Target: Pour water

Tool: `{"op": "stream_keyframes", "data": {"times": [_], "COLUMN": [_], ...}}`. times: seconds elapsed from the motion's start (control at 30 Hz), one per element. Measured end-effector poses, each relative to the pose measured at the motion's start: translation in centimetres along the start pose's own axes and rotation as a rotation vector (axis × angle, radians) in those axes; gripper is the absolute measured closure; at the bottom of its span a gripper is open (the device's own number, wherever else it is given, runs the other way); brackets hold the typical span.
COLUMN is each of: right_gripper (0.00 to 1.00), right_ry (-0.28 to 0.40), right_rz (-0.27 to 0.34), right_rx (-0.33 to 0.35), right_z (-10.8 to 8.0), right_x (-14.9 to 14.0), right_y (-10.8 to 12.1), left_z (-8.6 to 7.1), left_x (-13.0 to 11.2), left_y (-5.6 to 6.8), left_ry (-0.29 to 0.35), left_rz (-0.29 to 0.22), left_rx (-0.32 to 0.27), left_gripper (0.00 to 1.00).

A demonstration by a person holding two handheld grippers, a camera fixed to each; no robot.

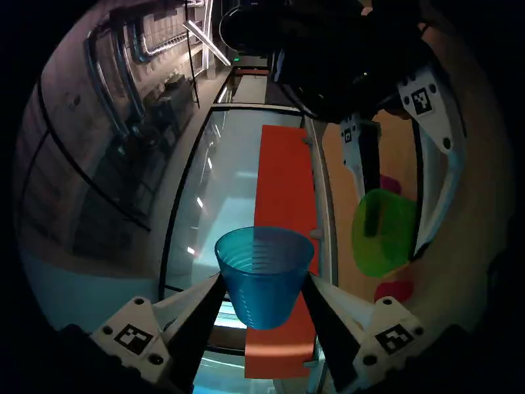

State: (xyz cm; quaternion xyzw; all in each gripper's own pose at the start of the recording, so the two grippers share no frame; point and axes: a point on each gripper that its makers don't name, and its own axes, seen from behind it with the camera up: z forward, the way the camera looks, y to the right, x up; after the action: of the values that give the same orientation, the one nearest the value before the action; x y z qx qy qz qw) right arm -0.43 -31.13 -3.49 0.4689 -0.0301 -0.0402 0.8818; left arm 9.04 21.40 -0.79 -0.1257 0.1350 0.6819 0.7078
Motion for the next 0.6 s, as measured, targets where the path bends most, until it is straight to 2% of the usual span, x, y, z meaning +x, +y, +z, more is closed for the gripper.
{"op": "stream_keyframes", "data": {"times": [0.1, 0.3, 0.6], "right_gripper": [0.13, 0.13, 0.13], "right_ry": [0.001, 0.001, 0.011], "right_rz": [0.001, 0.000, 0.000], "right_rx": [-0.002, -0.016, -0.030], "right_z": [-0.1, -0.6, -1.6], "right_x": [0.0, -0.1, 0.4], "right_y": [0.0, 0.5, 0.9], "left_z": [0.3, 0.9, 1.0], "left_x": [-0.4, -1.5, -2.6], "left_y": [0.1, 0.4, 1.6], "left_ry": [-0.004, -0.019, -0.018], "left_rz": [-0.058, -0.217, -0.519], "left_rx": [-0.007, -0.020, -0.050], "left_gripper": [0.20, 0.20, 0.20]}}
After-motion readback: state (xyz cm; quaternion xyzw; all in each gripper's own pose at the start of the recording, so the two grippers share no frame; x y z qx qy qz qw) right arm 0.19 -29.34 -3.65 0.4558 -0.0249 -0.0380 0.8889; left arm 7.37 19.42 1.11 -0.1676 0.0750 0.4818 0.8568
